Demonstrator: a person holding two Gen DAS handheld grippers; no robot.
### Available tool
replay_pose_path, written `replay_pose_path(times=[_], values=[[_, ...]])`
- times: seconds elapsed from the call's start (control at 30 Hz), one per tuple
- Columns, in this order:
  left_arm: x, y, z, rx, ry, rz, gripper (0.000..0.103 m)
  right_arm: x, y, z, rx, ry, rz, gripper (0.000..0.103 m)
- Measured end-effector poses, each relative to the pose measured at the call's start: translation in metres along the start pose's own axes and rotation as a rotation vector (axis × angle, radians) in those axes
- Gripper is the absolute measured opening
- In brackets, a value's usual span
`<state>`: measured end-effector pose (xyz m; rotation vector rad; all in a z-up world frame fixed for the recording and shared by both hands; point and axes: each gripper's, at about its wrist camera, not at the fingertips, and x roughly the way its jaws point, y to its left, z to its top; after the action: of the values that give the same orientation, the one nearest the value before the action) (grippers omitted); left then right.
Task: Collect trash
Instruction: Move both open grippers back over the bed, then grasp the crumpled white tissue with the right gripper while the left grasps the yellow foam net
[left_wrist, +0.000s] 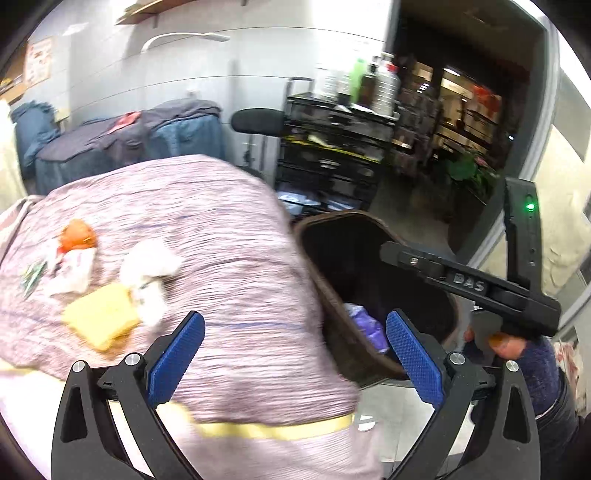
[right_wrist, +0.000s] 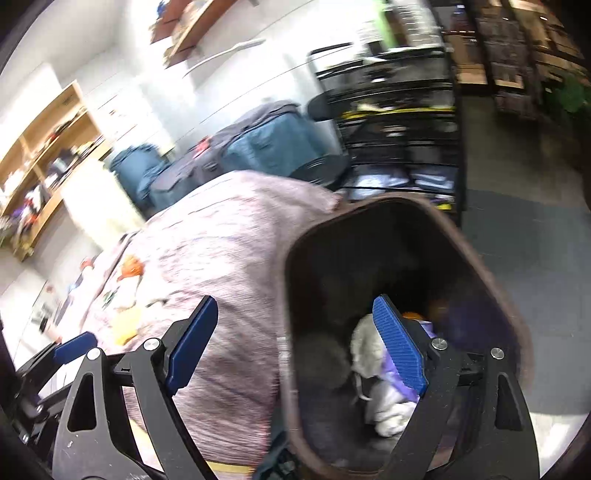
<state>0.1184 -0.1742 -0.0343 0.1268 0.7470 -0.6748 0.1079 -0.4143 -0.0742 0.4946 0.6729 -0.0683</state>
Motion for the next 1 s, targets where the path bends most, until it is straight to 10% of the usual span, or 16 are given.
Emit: replay_pose_path(times=[0.57, 1.0], values=[[-0.038, 0.138, -0.021, -0.187, 0.023, 0.246, 0.097, 0.071, 0.165, 0.012, -0.374, 0.155, 0.190, 0.085], [-0.011, 0.167, -0.024, -0.159, 0.126, 0.197, 0.097, 0.177, 0.232, 0.016, -0.504, 0.348, 0.104, 0.068]])
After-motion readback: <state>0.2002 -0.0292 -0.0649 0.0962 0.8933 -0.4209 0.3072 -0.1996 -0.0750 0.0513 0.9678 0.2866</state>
